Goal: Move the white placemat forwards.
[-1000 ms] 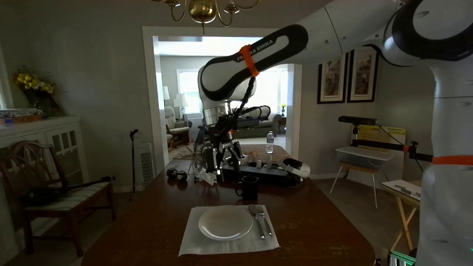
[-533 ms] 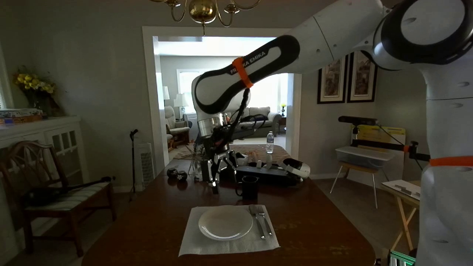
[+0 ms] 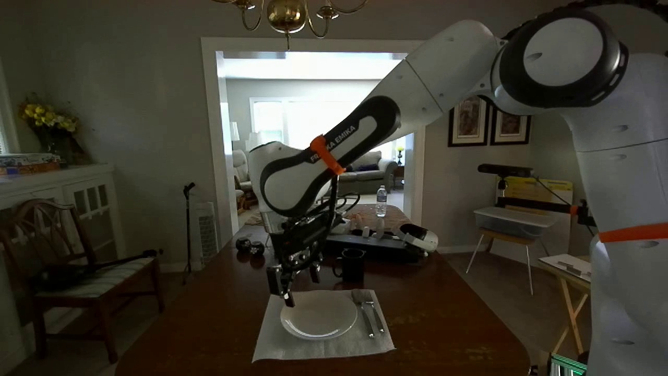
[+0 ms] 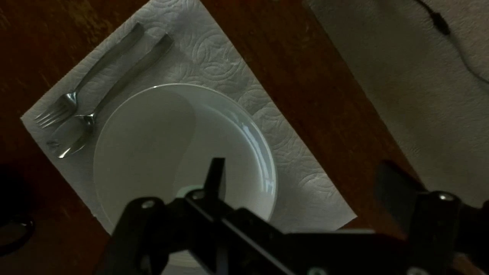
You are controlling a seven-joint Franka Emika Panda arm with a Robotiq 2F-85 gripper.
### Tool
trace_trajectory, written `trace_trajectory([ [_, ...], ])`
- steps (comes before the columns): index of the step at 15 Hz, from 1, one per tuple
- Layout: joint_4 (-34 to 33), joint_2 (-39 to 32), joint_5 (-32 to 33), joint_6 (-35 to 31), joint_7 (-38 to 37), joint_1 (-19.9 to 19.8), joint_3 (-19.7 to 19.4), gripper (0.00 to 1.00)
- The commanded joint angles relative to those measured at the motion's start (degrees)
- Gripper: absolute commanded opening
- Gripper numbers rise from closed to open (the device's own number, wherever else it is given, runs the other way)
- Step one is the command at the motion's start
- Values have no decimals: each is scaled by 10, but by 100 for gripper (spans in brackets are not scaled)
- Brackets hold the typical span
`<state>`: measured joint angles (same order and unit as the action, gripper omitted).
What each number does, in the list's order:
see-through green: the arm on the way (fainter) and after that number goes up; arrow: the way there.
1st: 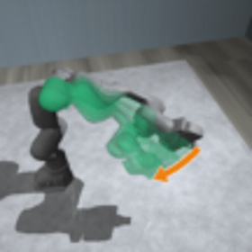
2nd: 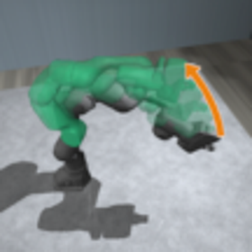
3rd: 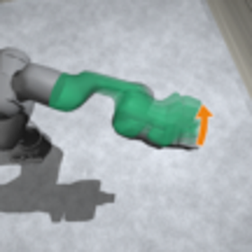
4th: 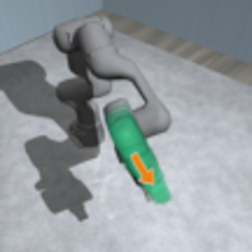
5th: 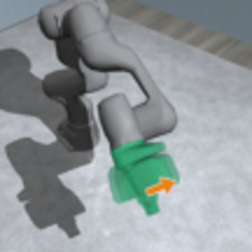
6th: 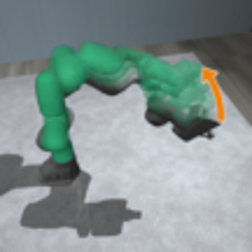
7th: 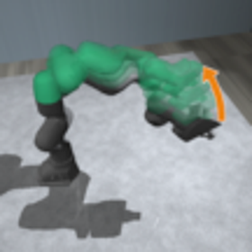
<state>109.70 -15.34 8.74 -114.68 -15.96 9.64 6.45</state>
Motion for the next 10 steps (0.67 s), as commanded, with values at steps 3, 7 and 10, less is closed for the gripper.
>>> trace_trajectory([
  [3, 15, -36, 78, -84, -122, 20, -37, 100],
  [7, 19, -61, 62, -115, -125, 21, -38, 100],
  [10, 20, -77, 68, -121, -132, 32, -42, 100],
])
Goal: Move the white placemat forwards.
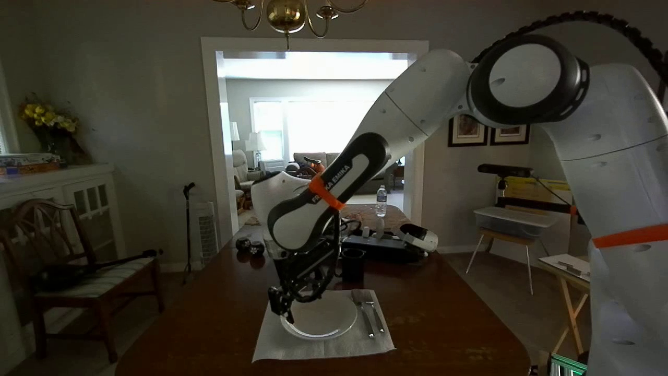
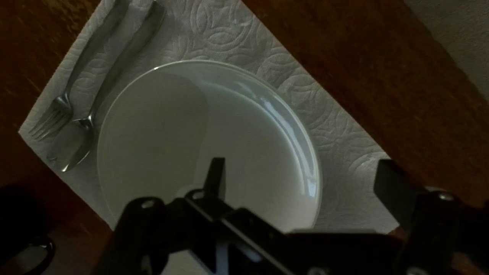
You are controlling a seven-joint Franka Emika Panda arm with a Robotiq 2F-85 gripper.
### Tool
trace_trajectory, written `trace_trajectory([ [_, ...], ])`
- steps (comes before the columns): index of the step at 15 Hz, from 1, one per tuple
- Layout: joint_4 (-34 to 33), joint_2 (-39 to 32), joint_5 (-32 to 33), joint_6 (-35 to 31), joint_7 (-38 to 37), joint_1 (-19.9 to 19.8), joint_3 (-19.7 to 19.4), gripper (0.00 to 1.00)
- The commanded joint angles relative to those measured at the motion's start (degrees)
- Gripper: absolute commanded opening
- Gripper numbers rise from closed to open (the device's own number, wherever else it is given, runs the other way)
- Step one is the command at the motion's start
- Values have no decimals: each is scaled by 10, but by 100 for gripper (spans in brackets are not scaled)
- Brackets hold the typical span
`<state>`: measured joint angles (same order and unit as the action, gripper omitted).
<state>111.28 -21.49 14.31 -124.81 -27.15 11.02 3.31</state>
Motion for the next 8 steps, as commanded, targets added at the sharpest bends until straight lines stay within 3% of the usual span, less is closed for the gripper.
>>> trace_trajectory([
  [1, -1, -5, -4, -1, 1, 11, -8, 100],
  [6, -3, -7, -4, -1, 0, 12, -11, 100],
  [8, -11, -18, 25, 4, -37, 24, -25, 100],
])
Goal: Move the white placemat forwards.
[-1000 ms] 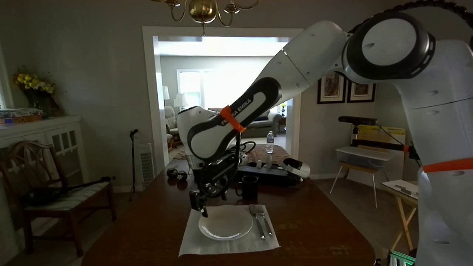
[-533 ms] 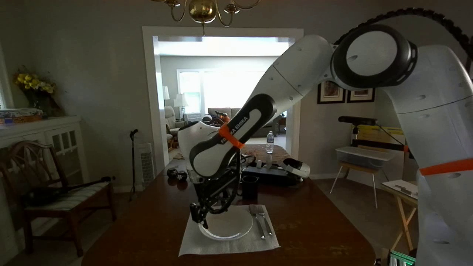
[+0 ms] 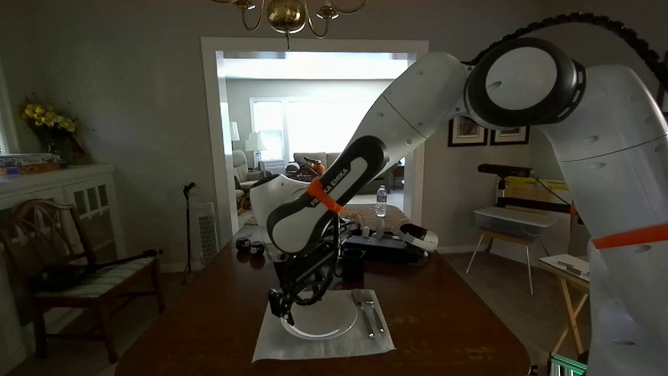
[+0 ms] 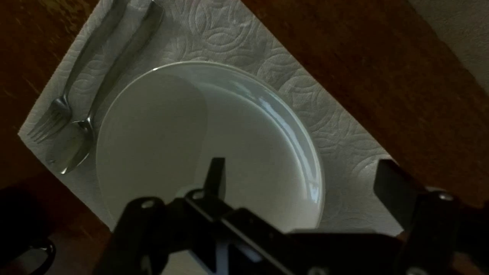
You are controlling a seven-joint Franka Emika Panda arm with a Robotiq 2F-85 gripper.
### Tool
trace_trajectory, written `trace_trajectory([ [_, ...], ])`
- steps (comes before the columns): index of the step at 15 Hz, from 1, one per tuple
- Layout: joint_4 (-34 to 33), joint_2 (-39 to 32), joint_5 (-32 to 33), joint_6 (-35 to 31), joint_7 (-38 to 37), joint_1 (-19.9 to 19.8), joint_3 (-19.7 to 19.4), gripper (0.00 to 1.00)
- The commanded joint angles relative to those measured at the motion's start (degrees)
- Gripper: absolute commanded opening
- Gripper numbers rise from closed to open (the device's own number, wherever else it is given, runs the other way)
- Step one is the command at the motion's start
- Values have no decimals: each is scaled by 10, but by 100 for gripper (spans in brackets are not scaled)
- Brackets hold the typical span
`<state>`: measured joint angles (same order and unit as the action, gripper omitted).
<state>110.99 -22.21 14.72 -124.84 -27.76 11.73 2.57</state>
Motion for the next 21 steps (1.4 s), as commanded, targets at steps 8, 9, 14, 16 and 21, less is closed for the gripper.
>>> trace_trajectory([
  [8, -14, -53, 81, 6, -106, 57, -41, 100],
  [9, -16, -59, 92, 8, -115, 61, -44, 100],
  [14, -18, -74, 130, 8, -144, 72, -50, 98],
  [16, -21, -79, 137, 7, -146, 74, -49, 100],
  [21, -30, -90, 147, 3, -143, 80, -49, 92],
])
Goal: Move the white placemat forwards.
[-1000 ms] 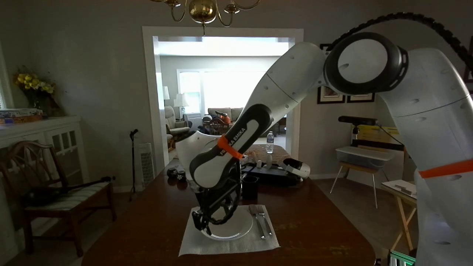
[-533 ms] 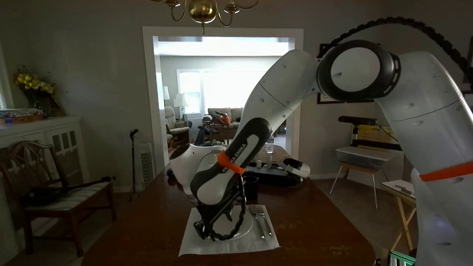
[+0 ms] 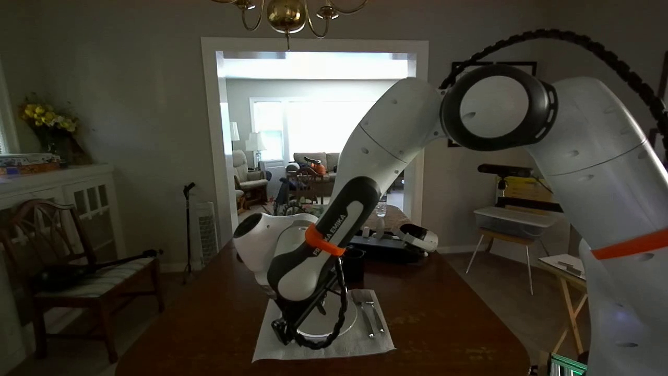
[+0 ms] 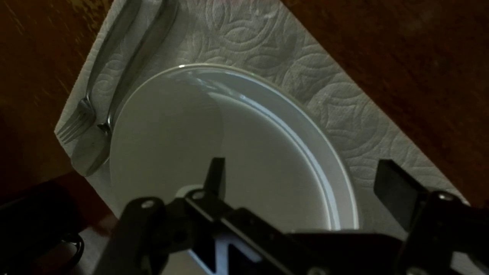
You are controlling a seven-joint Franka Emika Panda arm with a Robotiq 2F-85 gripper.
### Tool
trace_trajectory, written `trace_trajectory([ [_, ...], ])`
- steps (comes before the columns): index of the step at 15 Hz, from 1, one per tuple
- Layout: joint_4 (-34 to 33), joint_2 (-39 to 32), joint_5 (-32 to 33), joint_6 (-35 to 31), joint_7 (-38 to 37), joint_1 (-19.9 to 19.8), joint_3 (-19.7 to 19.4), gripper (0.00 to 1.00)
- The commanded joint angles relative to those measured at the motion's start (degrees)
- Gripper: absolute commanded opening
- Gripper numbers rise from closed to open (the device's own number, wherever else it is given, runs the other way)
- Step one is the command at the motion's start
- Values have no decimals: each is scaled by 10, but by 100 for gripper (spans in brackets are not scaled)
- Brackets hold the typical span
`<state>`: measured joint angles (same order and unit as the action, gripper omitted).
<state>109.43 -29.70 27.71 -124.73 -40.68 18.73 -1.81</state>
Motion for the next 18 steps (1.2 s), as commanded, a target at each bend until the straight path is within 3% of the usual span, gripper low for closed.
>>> trace_trajectory([
  [1, -15, -17, 18, 2, -14, 10, -6, 86],
  [2, -15, -18, 21, 3, -14, 11, -7, 81],
  [3, -15, -20, 21, 2, -13, 10, -6, 88],
  [8, -18, -29, 29, -2, -12, 13, -7, 87],
  [11, -21, -33, 38, -4, -12, 17, -8, 74],
  [12, -22, -35, 42, -4, -13, 19, -8, 63],
  [13, -23, -35, 44, -5, -13, 20, -8, 65],
  [14, -24, -35, 47, -5, -14, 21, -9, 51],
  [15, -25, -36, 49, -5, -14, 22, -8, 44],
  [18, -26, -39, 50, -7, -13, 24, -7, 40],
])
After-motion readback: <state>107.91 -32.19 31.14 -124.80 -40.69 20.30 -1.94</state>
